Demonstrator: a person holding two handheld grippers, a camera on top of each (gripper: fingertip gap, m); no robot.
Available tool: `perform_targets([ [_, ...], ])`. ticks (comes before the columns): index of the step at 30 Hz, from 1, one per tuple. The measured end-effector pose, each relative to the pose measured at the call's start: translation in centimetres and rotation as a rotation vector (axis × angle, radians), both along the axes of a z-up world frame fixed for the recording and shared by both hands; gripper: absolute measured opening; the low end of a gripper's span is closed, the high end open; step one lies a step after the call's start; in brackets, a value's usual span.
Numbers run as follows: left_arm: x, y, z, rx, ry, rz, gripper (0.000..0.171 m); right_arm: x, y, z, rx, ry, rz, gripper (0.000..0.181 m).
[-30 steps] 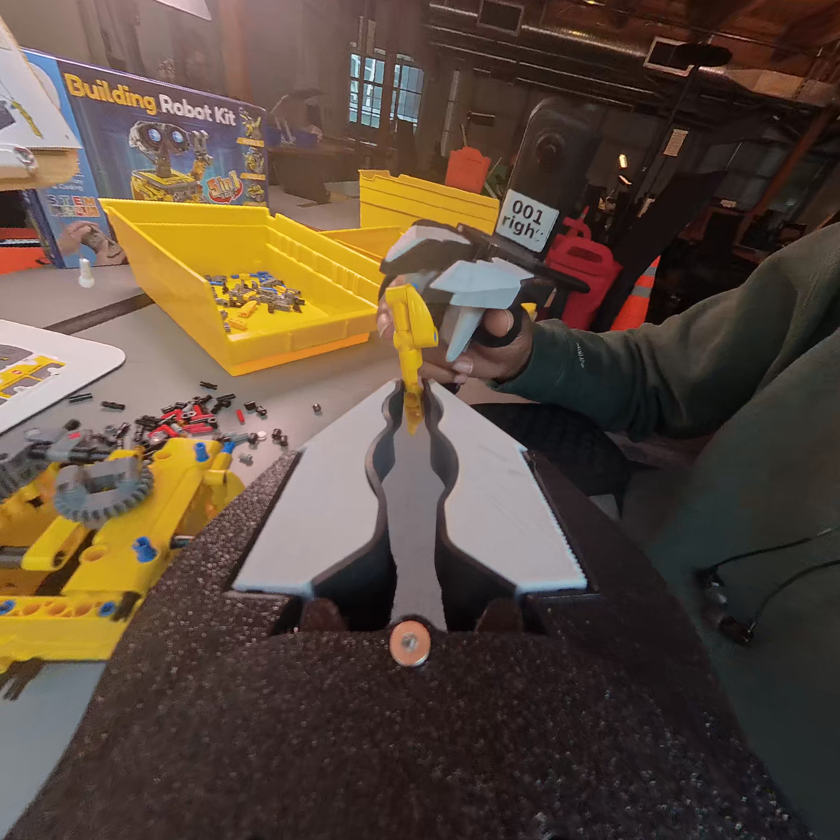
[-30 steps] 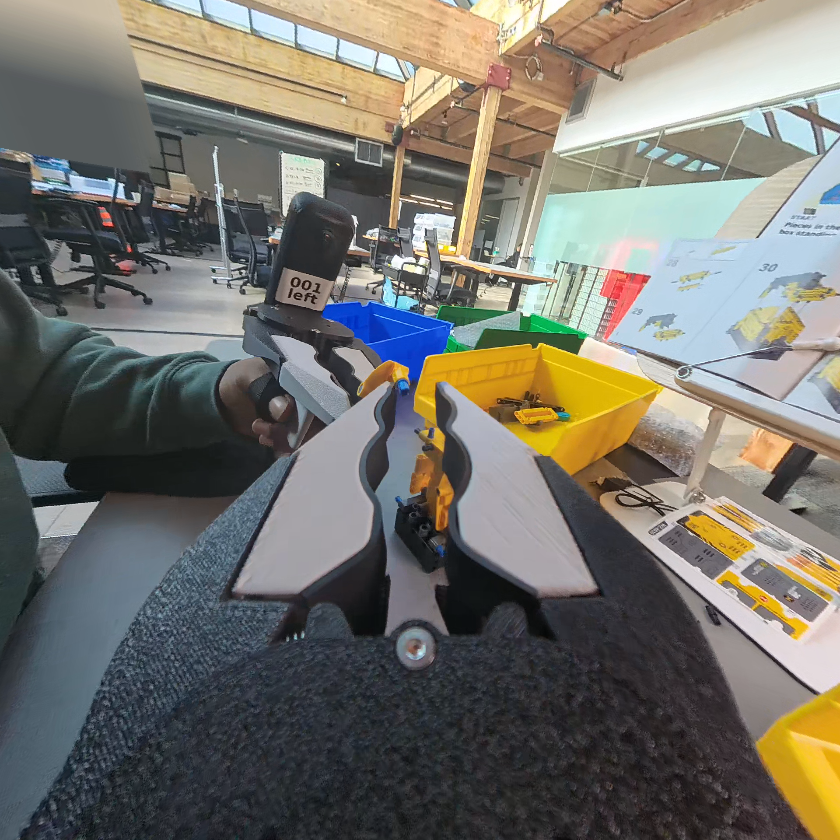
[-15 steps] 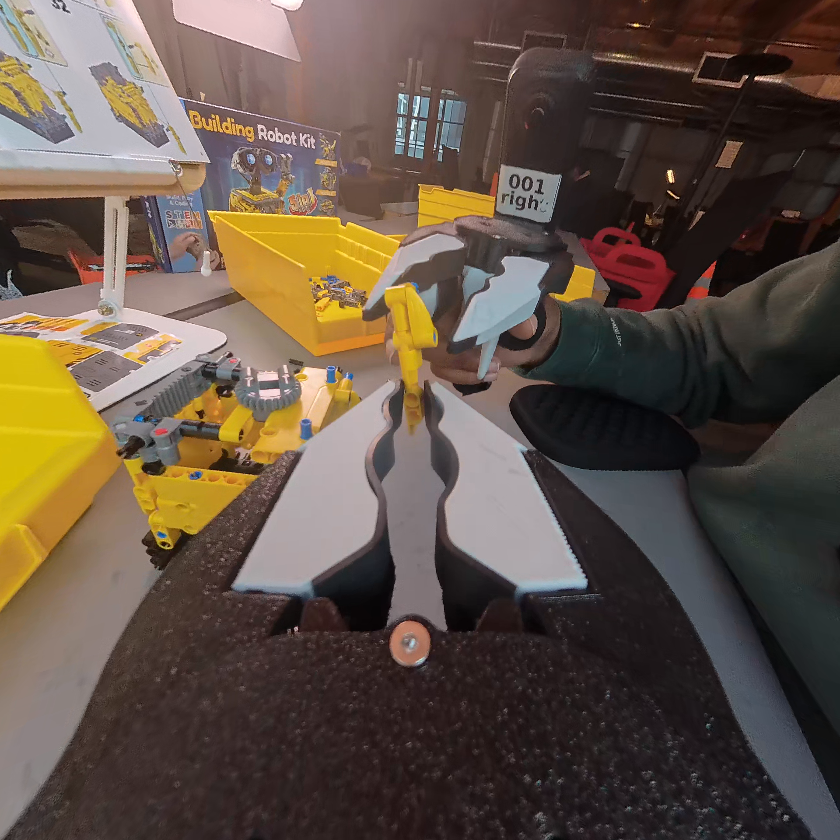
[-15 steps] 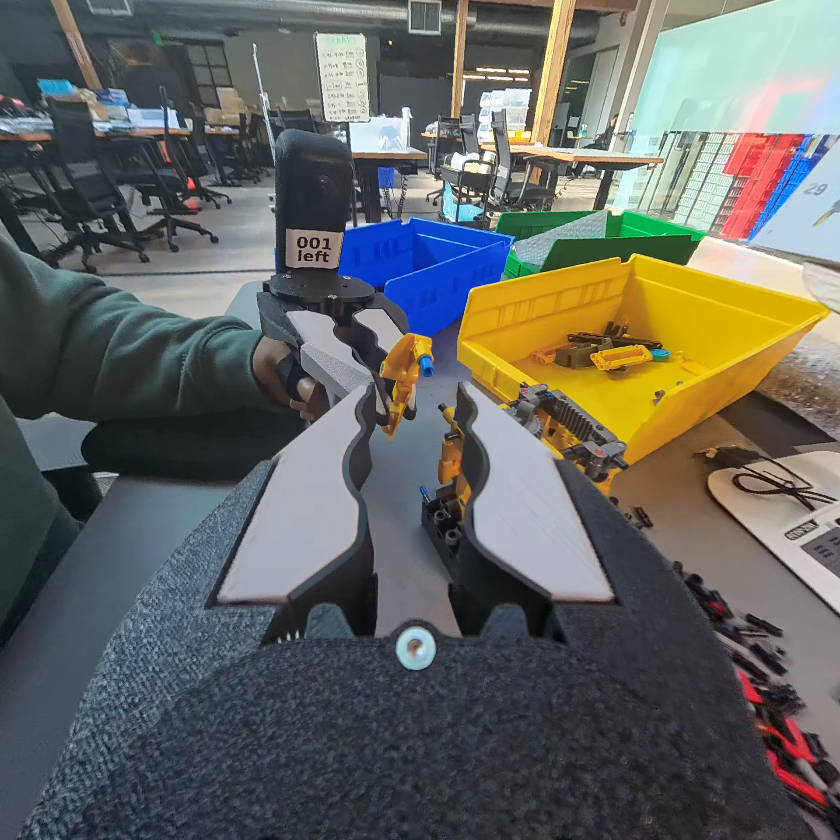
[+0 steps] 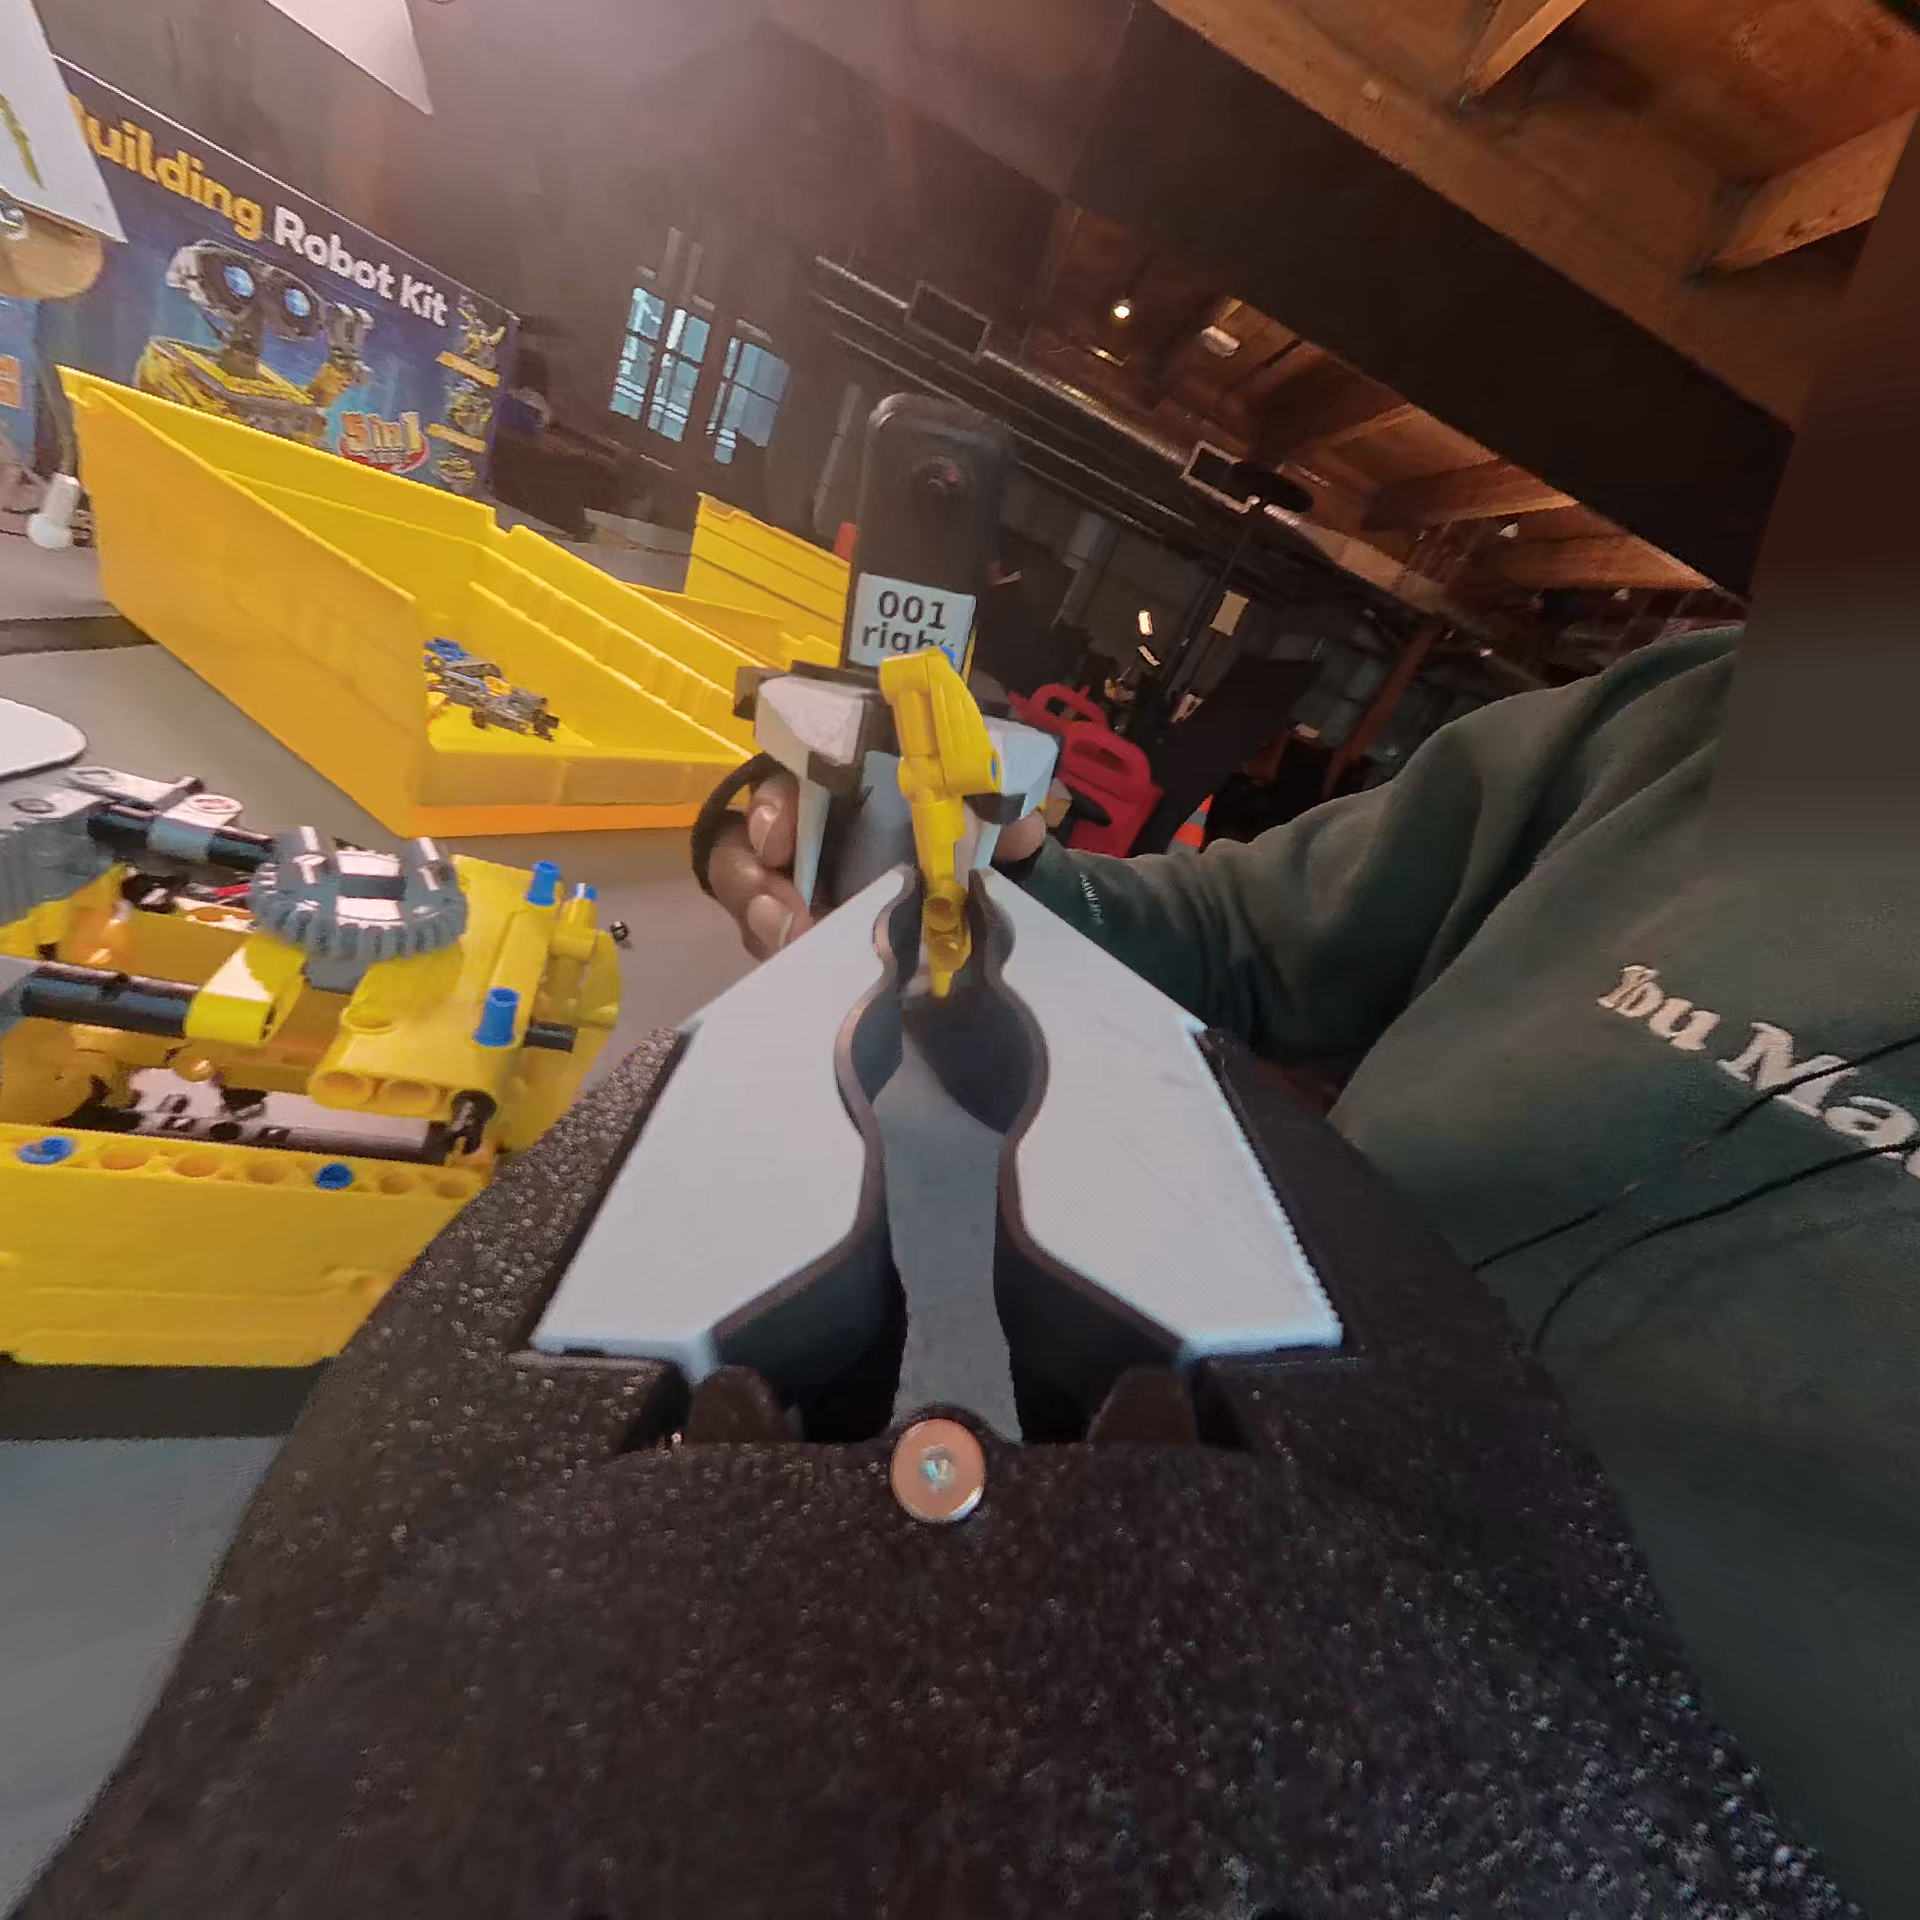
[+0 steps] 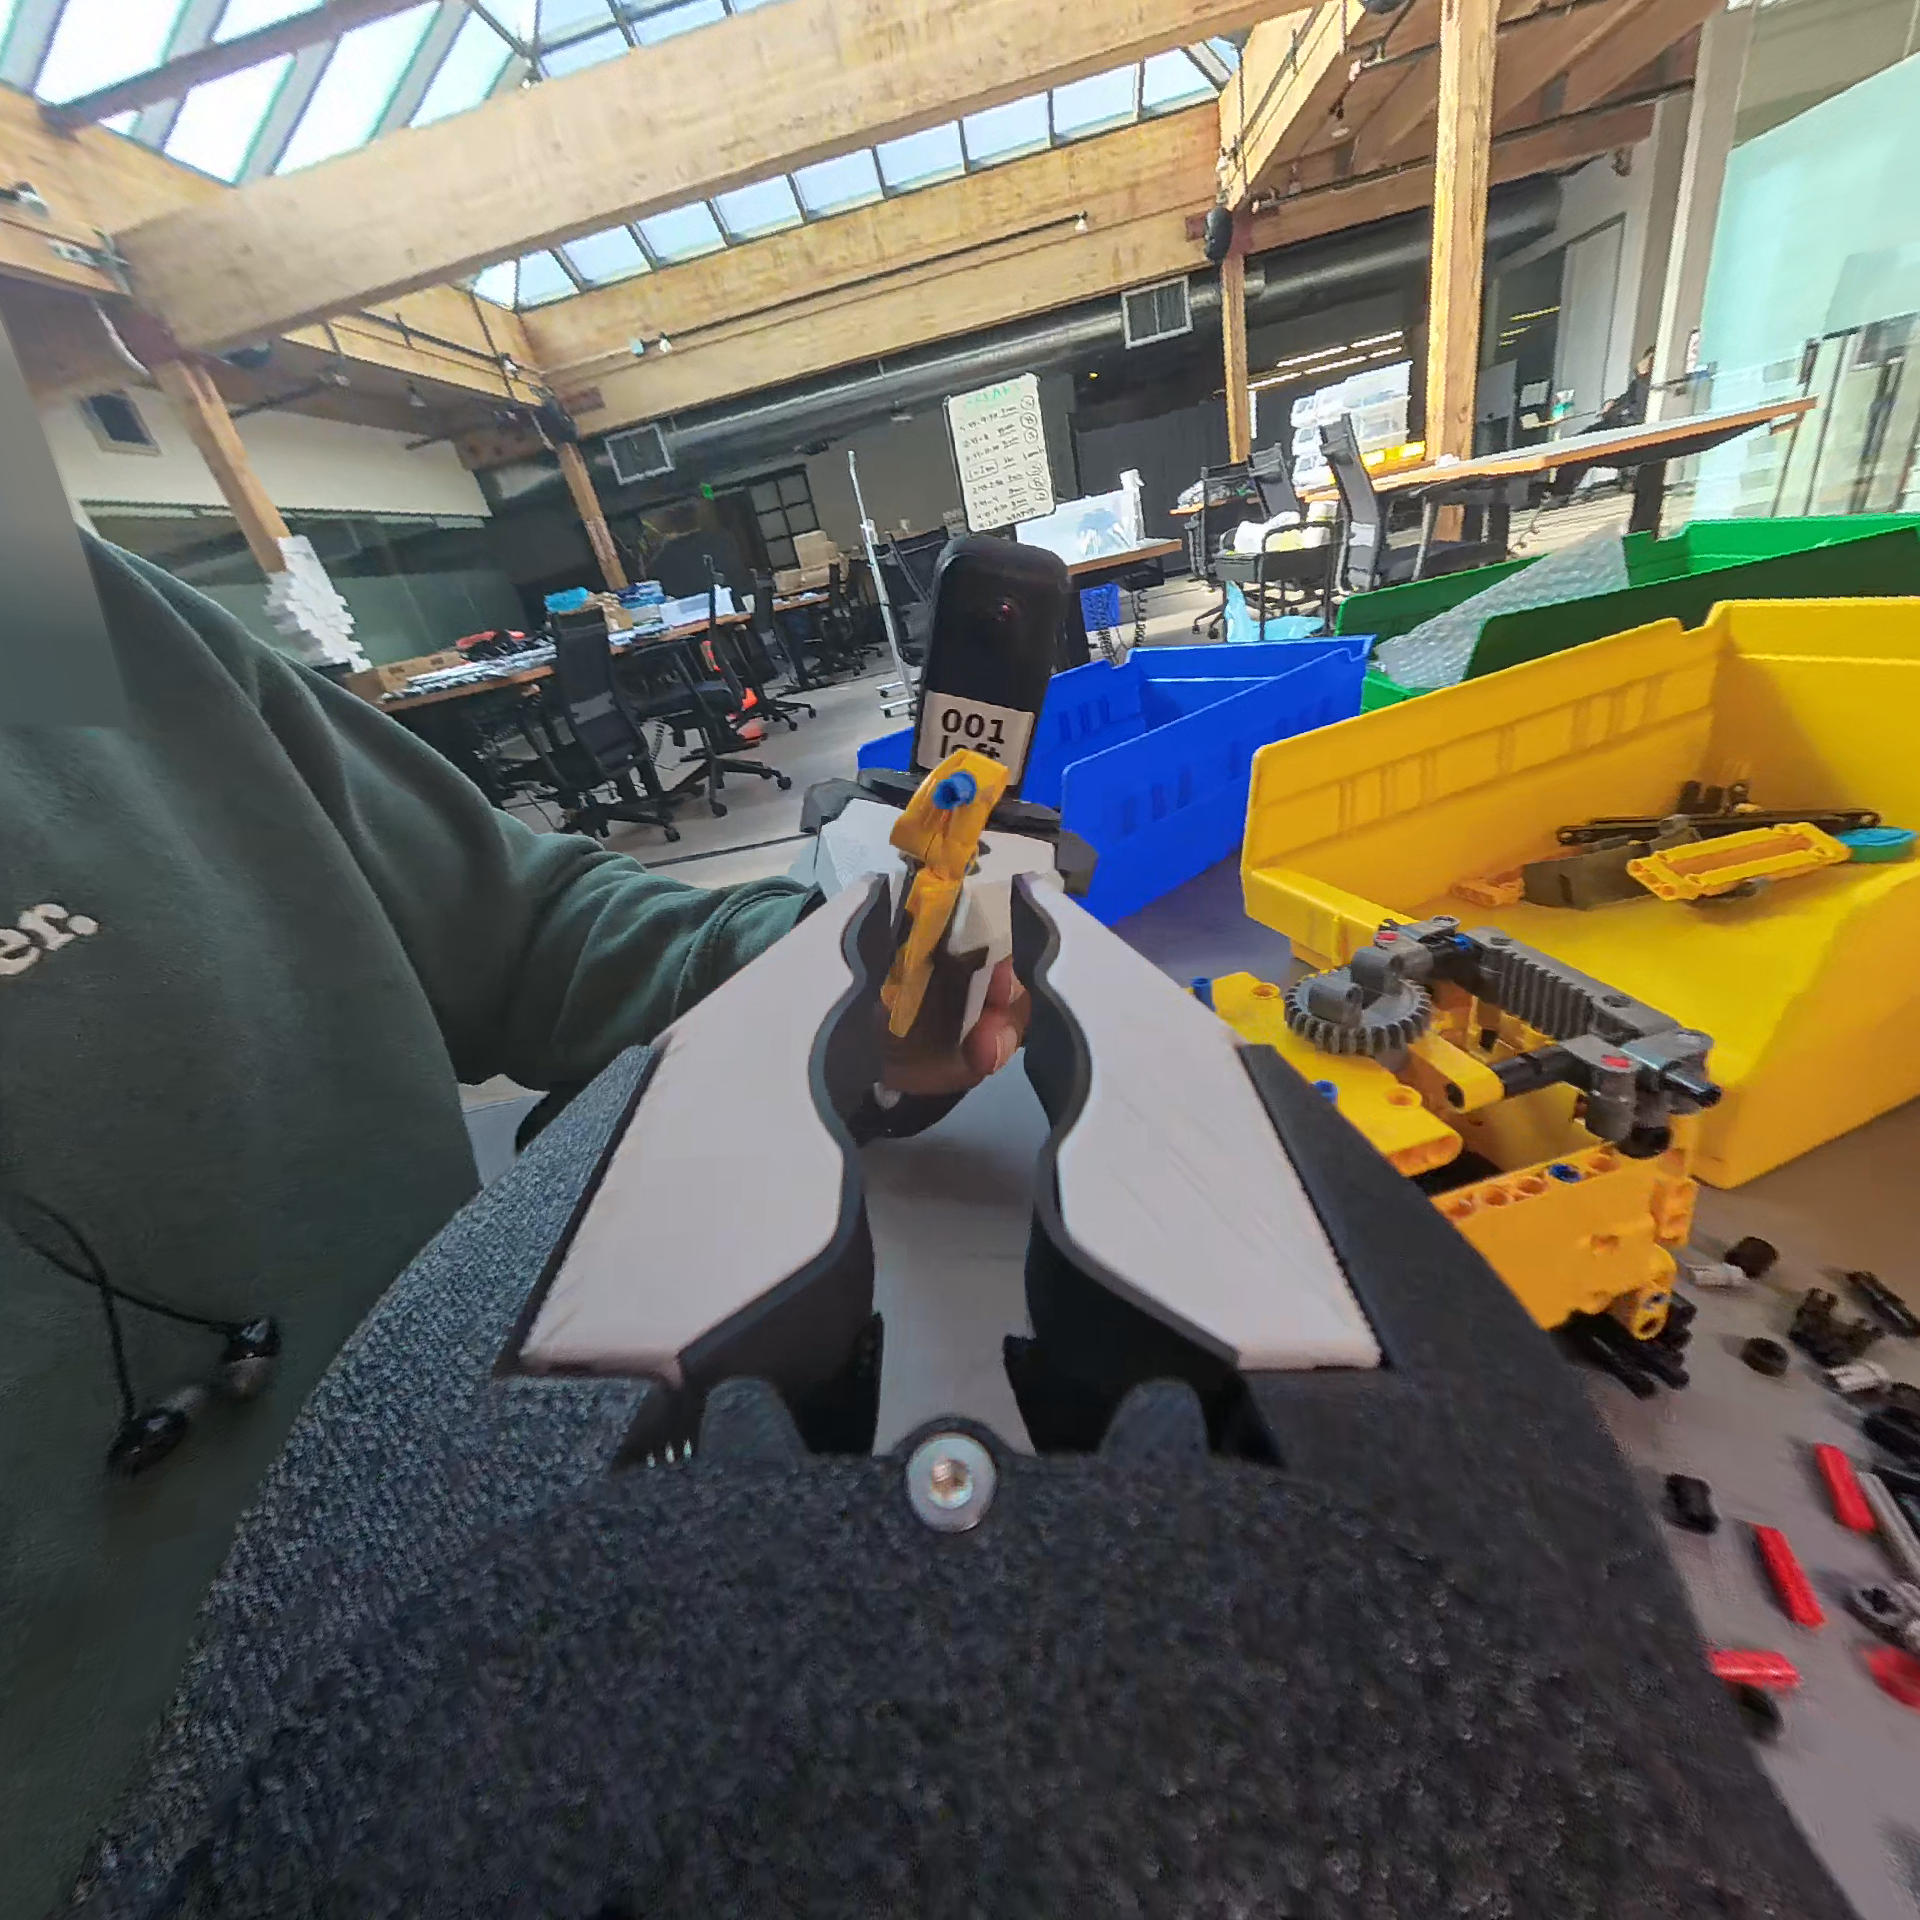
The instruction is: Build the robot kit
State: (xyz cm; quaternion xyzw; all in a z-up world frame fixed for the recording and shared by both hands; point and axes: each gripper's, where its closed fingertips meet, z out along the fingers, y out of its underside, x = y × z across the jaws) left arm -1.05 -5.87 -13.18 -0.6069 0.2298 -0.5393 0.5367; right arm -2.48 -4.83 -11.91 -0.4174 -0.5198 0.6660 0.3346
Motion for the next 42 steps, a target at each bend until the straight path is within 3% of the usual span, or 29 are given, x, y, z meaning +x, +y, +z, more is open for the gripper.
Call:
perform_targets([
  [11,1.6,-1.9,2.5,-0.110,-0.304,-0.267,0.007,2.0,-2.2,1.7,-0.191,0.042,0.240,0.023],
  [21,3.3,-3.6,2.5,-0.120,-0.305,-0.380,0.007,2.9,-4.2,2.1,-0.191,0.032,0.348,0.013],
  [31,2.7,-2.4,1.7,-0.128,-0.264,-0.279,0.009,2.6,-3.1,1.6,-0.150,0.031,0.253,0.011],
  [42,0.3,0.2,0.7,-0.071,-0.129,-0.004,0.012,2.1,-0.1,1.9,-0.103,0.067,0.054,0.010],
])
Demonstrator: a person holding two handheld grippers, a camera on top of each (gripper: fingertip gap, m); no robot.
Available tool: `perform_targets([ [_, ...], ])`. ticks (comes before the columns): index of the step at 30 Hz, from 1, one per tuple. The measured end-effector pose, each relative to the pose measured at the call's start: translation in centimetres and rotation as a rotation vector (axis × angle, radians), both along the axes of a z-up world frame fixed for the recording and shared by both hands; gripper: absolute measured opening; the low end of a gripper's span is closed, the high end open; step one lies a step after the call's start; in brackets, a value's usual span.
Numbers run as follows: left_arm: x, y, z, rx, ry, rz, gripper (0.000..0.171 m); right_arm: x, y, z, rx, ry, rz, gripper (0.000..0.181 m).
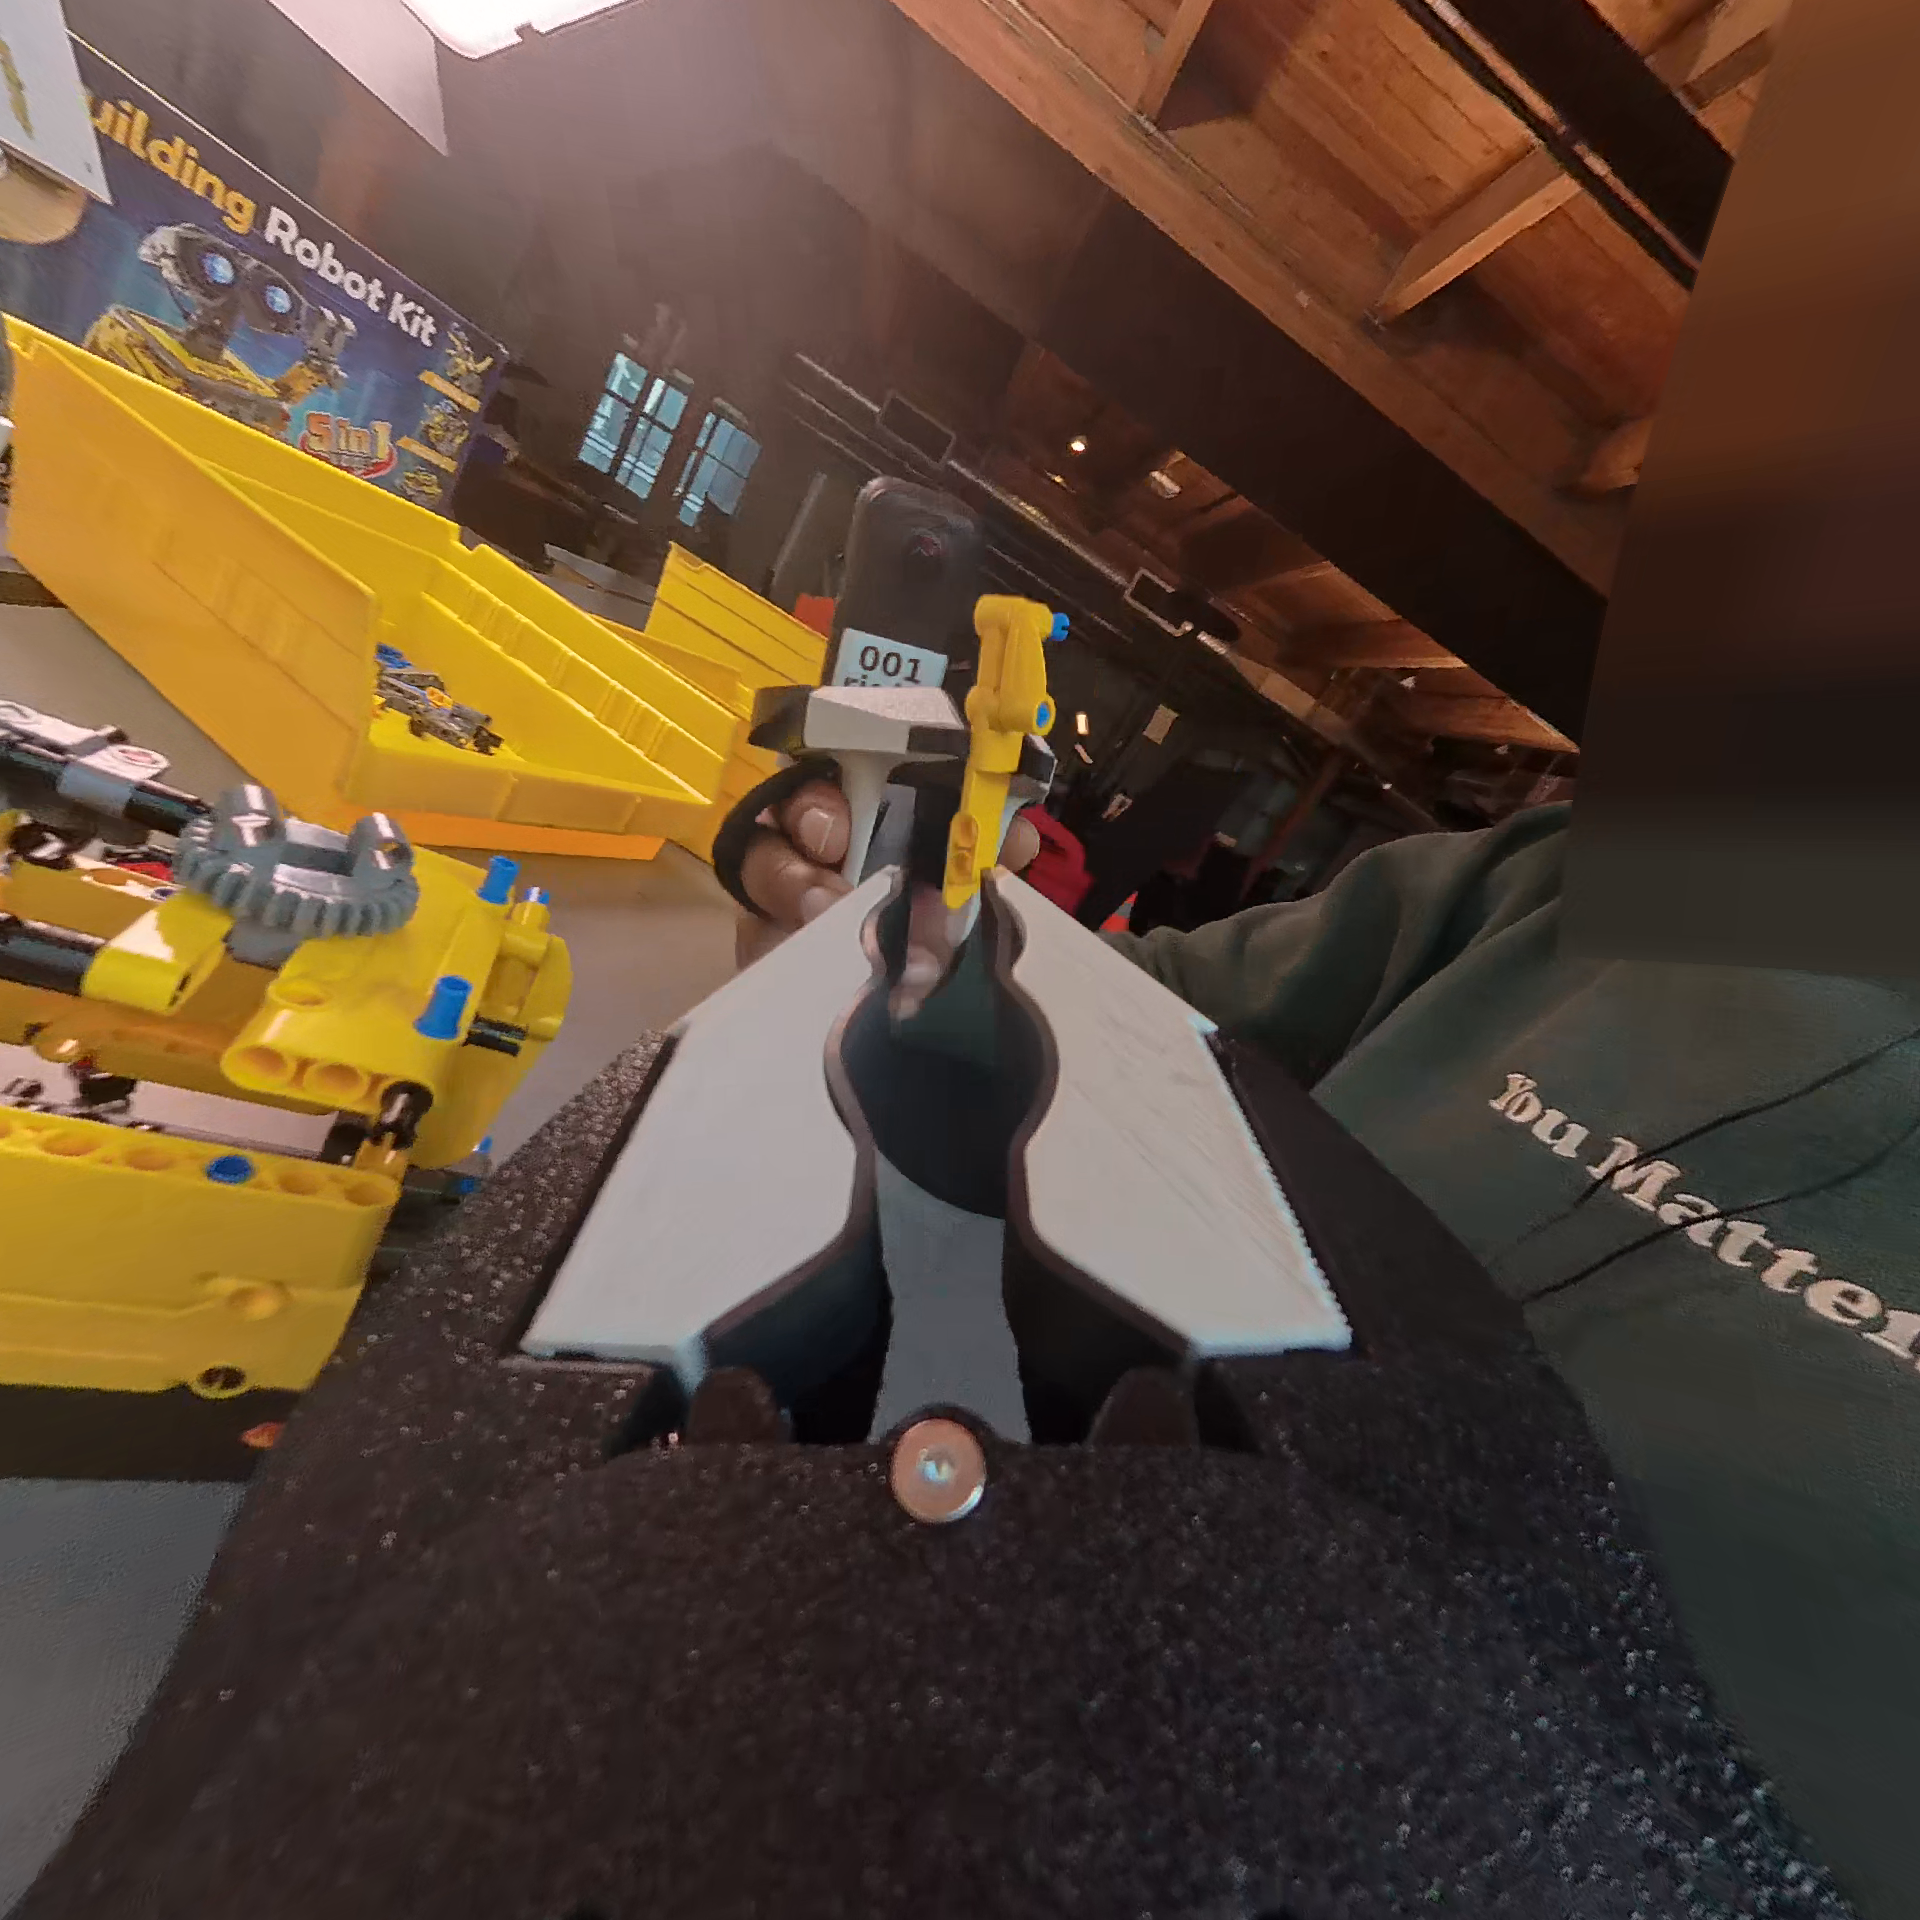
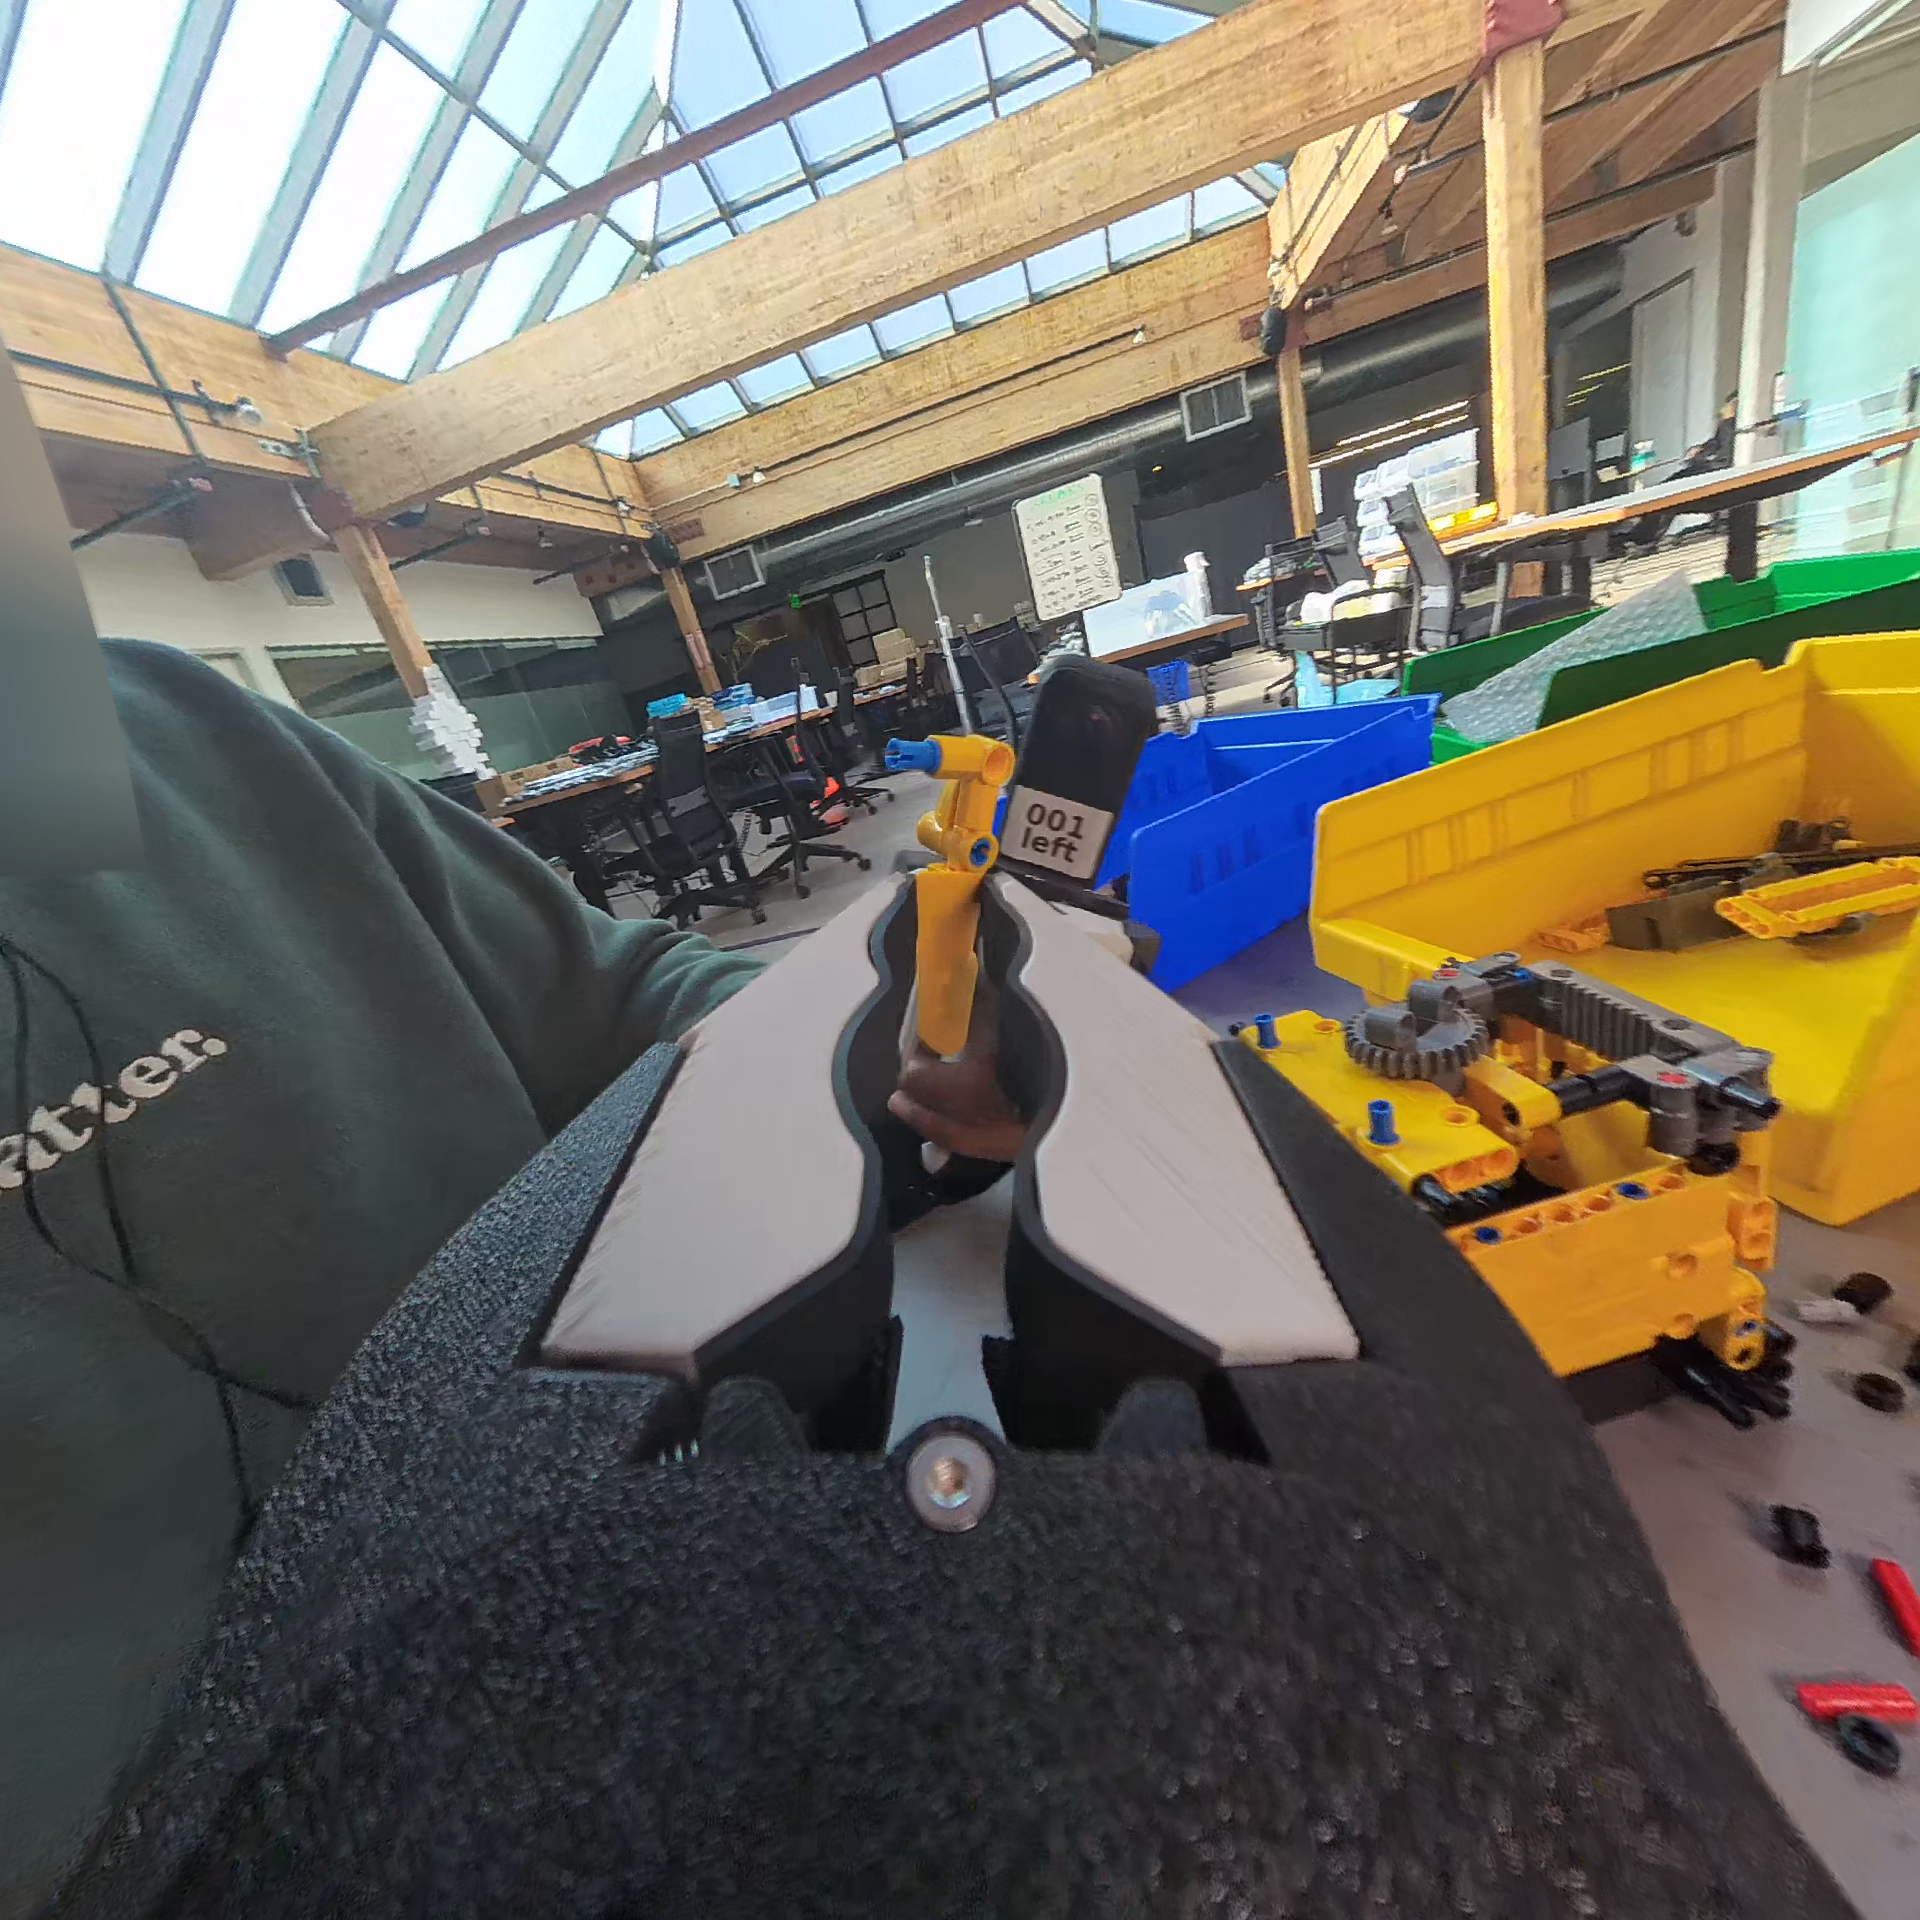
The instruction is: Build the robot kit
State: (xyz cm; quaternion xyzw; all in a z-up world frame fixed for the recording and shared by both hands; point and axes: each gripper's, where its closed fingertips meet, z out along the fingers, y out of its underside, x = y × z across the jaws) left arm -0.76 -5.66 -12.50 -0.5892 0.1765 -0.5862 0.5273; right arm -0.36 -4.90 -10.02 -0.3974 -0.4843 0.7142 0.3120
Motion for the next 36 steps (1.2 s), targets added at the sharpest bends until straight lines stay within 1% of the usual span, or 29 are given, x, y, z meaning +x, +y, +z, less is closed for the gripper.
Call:
perform_targets([
  [4,0.1,0.9,-1.2,0.060,0.178,0.128,0.021,-0.6,2.6,-0.5,0.101,-0.026,-0.229,0.010],
  [6,0.1,1.5,-1.9,0.095,0.285,0.209,0.022,-0.7,3.9,-0.6,0.133,-0.045,-0.335,0.010],
  [8,0.1,2.0,-2.6,0.126,0.386,0.279,0.022,-0.8,4.6,-0.8,0.166,-0.069,-0.401,0.010],
  [10,0.0,2.6,-3.1,0.146,0.456,0.339,0.022,-0.9,4.9,-0.9,0.181,-0.085,-0.441,0.010],
  [16,-0.2,3.7,-2.9,0.165,0.508,0.435,0.022,-1.4,4.9,-1.5,0.176,-0.124,-0.472,0.010],
  [23,0.5,4.5,-1.6,0.237,0.552,0.525,0.025,-2.2,3.8,-2.1,0.155,-0.163,-0.498,0.008],
  [24,0.5,4.6,-1.6,0.242,0.574,0.547,0.024,-2.4,3.5,-2.2,0.165,-0.168,-0.501,0.009],
  [26,0.0,4.9,-1.9,0.257,0.640,0.600,0.018,-2.6,3.1,-2.5,0.171,-0.181,-0.497,0.008],
  [27,-0.1,4.9,-1.9,0.270,0.664,0.613,0.018,-2.7,3.0,-2.5,0.166,-0.182,-0.503,0.009],
  [30,-0.3,4.7,-1.9,0.283,0.707,0.620,0.015,-2.6,2.8,-2.3,0.179,-0.172,-0.505,0.008],
  [32,-0.6,4.6,-1.8,0.281,0.705,0.621,0.012,-2.6,2.7,-2.3,0.184,-0.169,-0.499,0.008],
  [36,-0.6,4.4,-2.2,0.257,0.685,0.585,0.012,-2.6,2.6,-2.6,0.182,-0.177,-0.475,0.008],
])
